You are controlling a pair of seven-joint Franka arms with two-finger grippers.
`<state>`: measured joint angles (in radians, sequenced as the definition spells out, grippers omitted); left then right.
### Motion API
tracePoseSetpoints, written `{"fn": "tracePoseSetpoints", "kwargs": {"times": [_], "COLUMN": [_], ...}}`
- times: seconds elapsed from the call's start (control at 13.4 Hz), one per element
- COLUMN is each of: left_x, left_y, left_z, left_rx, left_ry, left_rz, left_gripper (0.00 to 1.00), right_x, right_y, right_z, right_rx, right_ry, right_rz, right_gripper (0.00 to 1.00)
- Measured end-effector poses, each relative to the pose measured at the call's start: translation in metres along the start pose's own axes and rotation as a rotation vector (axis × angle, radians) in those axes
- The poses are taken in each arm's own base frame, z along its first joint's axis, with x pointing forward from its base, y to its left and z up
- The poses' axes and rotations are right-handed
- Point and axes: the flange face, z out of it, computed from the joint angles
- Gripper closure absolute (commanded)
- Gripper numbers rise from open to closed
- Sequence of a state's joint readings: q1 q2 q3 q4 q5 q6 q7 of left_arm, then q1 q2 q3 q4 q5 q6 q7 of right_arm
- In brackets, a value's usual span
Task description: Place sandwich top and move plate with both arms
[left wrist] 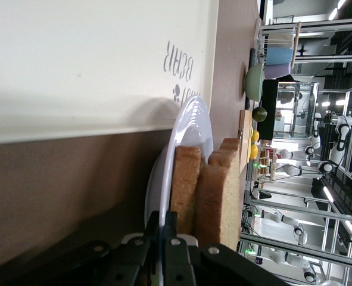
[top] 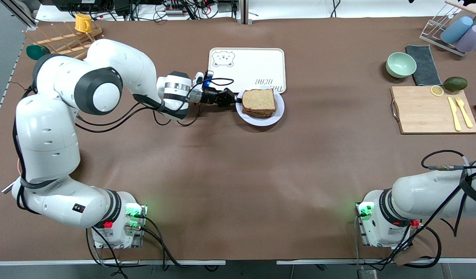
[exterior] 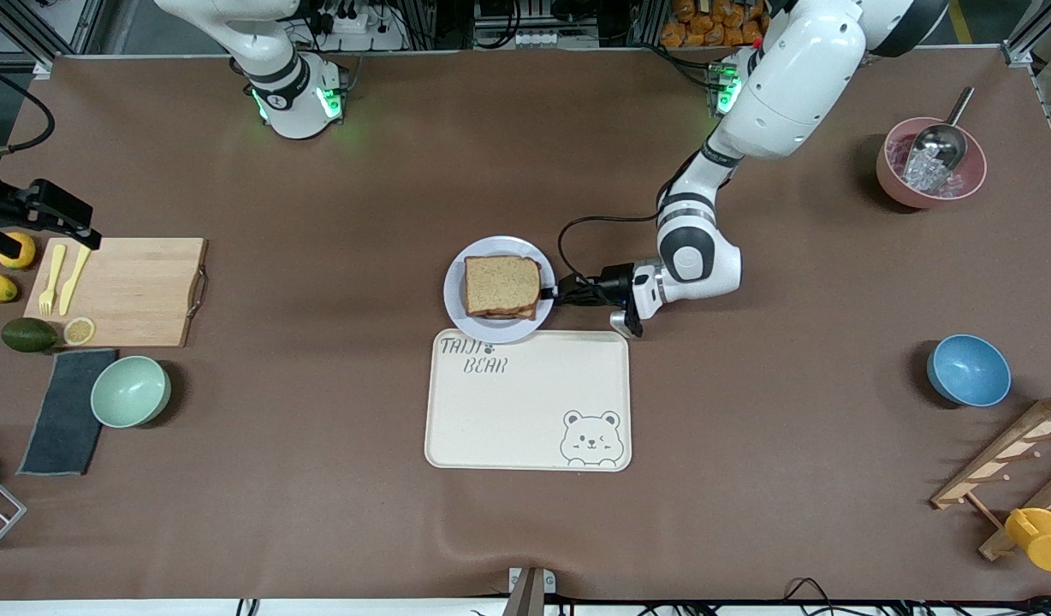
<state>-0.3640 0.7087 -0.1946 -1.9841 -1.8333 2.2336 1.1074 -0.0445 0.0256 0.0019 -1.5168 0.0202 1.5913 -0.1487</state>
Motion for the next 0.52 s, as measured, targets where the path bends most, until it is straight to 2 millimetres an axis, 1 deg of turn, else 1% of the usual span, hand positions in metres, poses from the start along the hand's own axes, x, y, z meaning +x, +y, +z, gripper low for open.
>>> {"fn": "tracePoseSetpoints", "kwargs": {"times": [0.3,0.52], "left_x": [0.015,0.025], "left_y": [0.009,0.019], "left_z": [-0.003,-0.005], "left_rx": [-0.013,-0.047], "left_ry": [0.028,0.089], "left_rz": [0.085,0.106], "left_gripper": [1.0,1.0], "right_x": [0.0,0.0], "right_y": [0.0,0.0], "right_z": [0.0,0.0], "right_rx": [0.0,0.0], "right_ry": [0.0,0.0], "right_rz": [0.0,0.0], "right_gripper": [0.0,0.0]}}
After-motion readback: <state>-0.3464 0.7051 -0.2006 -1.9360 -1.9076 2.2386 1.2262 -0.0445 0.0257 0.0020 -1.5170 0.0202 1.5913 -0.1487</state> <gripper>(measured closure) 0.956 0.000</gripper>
